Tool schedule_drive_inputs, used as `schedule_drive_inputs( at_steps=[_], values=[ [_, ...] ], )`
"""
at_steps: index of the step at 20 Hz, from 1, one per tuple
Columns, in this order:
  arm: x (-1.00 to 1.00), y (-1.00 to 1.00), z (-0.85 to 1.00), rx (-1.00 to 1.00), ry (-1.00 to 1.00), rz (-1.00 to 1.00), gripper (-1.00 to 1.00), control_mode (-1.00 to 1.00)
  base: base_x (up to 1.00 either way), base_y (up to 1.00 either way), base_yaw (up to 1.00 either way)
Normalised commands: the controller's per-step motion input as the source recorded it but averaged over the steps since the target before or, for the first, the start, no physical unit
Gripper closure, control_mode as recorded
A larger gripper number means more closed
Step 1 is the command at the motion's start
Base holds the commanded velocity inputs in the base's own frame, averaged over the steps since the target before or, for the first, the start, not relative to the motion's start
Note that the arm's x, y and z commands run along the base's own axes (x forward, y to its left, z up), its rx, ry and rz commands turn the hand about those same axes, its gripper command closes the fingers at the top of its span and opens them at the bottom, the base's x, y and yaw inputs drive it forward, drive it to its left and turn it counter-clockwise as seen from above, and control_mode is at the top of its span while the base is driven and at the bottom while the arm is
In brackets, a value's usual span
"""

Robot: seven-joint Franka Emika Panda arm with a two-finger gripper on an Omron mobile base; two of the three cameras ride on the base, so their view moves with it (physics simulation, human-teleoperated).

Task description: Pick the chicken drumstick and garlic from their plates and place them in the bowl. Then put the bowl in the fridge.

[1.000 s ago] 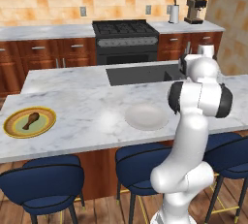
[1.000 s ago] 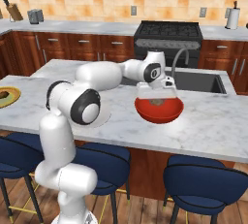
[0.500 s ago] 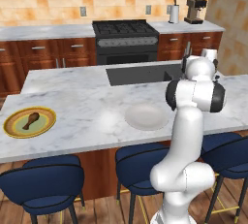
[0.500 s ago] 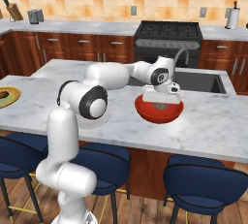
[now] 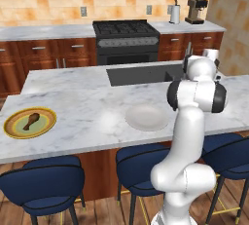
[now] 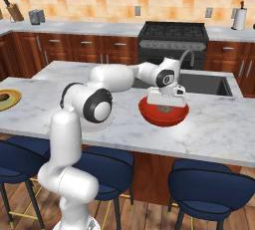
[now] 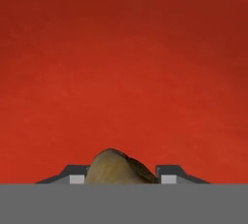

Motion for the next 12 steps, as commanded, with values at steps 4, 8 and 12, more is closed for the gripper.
schedule_drive_inputs(
  at_steps=[4,8,12],
  values=[
    [-0.25,0.0,-0.02,0.0,0.0,-0.01,-1.0,-1.0,0.0,0.0,0.0],
    [-0.29,0.05,0.13,0.01,-0.03,-0.03,-1.0,-1.0,0.0,0.0,0.0],
    [-0.31,0.15,0.23,0.0,-0.07,-0.03,-1.0,-1.0,0.0,0.0,0.0]
  ],
)
